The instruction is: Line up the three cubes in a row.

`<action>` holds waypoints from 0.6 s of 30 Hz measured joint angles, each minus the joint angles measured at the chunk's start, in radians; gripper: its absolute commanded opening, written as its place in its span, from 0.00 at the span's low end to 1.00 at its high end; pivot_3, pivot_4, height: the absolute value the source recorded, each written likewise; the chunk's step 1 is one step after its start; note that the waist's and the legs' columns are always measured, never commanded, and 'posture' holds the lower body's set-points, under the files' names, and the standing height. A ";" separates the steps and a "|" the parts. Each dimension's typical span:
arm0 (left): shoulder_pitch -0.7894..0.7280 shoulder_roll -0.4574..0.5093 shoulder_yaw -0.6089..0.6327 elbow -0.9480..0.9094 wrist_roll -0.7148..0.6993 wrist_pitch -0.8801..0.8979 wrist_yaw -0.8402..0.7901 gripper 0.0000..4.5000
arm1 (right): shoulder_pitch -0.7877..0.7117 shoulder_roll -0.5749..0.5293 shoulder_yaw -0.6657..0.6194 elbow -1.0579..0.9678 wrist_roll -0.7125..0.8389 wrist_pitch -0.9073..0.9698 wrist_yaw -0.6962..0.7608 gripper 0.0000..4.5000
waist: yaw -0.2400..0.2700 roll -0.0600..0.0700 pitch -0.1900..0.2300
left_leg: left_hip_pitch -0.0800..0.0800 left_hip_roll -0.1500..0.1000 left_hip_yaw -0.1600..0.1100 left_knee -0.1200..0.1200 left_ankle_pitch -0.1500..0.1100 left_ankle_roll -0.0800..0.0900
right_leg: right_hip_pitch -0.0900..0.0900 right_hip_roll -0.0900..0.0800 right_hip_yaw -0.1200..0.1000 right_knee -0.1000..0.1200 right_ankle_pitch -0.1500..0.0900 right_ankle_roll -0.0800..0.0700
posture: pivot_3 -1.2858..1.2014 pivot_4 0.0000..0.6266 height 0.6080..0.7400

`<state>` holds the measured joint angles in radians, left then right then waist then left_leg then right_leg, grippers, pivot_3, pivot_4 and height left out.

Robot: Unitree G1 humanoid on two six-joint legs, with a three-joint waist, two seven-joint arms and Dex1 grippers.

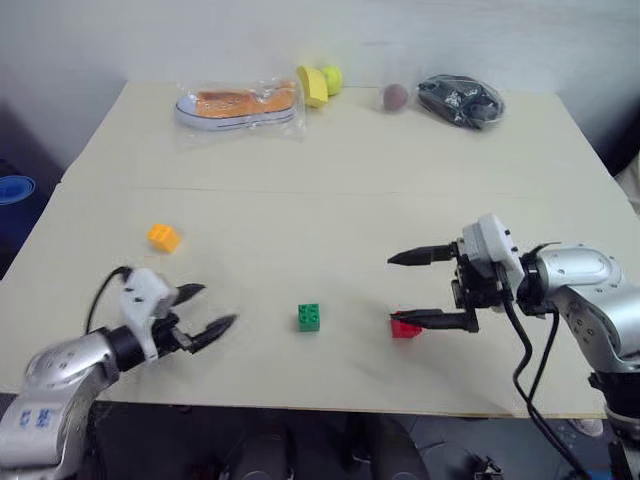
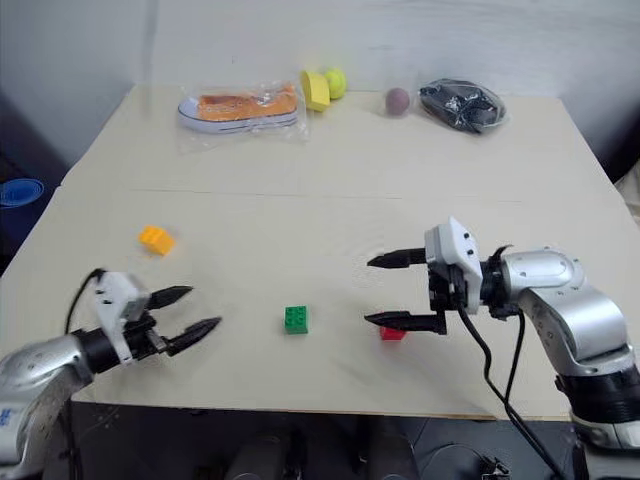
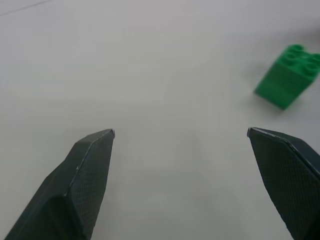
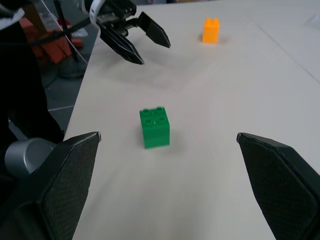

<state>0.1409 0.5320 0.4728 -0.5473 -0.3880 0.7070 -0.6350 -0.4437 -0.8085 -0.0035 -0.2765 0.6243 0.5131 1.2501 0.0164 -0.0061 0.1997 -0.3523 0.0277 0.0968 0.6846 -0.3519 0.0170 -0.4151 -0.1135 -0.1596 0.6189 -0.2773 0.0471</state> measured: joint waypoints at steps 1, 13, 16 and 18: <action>-0.002 -0.026 0.039 0.002 0.004 0.017 0.065 1.00 | -0.018 0.005 0.001 0.010 0.004 0.012 0.001 1.00 | 0.006 0.000 0.000 | 0.000 0.000 0.000 0.000 0.000 0.000 | 0.000 0.000 0.000 0.000 0.000 0.000 | 0.52 0.24 1.00; -0.364 0.077 0.007 0.447 0.105 -0.056 0.255 1.00 | -0.095 0.044 0.044 0.049 -0.002 0.031 0.020 1.00 | -0.002 -0.001 0.000 | -0.001 -0.001 0.002 -0.001 -0.001 0.000 | -0.001 0.001 -0.002 0.002 0.000 0.000 | 0.52 0.24 1.00; -0.380 0.127 -0.024 0.545 0.111 -0.107 0.195 1.00 | -0.092 0.049 0.042 0.046 -0.002 0.033 0.004 1.00 | -0.005 -0.001 0.000 | -0.001 0.000 0.002 -0.001 -0.001 0.000 | -0.001 0.001 -0.002 0.002 0.000 0.000 | 0.52 0.24 1.00; -0.397 0.163 -0.058 0.612 0.112 -0.144 0.132 1.00 | -0.087 0.049 0.038 0.042 0.003 0.037 -0.004 1.00 | -0.005 -0.001 0.000 | -0.001 0.000 0.002 -0.001 -0.001 -0.001 | -0.001 0.001 -0.002 0.003 0.000 0.000 | 0.52 0.24 1.00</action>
<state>-0.2563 0.6948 0.4148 0.0643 -0.2756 0.5634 -0.5033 -0.5306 -0.7592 0.0341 -0.2347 0.6268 0.5502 1.2459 0.0118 -0.0069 0.1994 -0.3535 0.0274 0.0986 0.6840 -0.3525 0.0161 -0.4163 -0.1126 -0.1615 0.6220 -0.2773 0.0472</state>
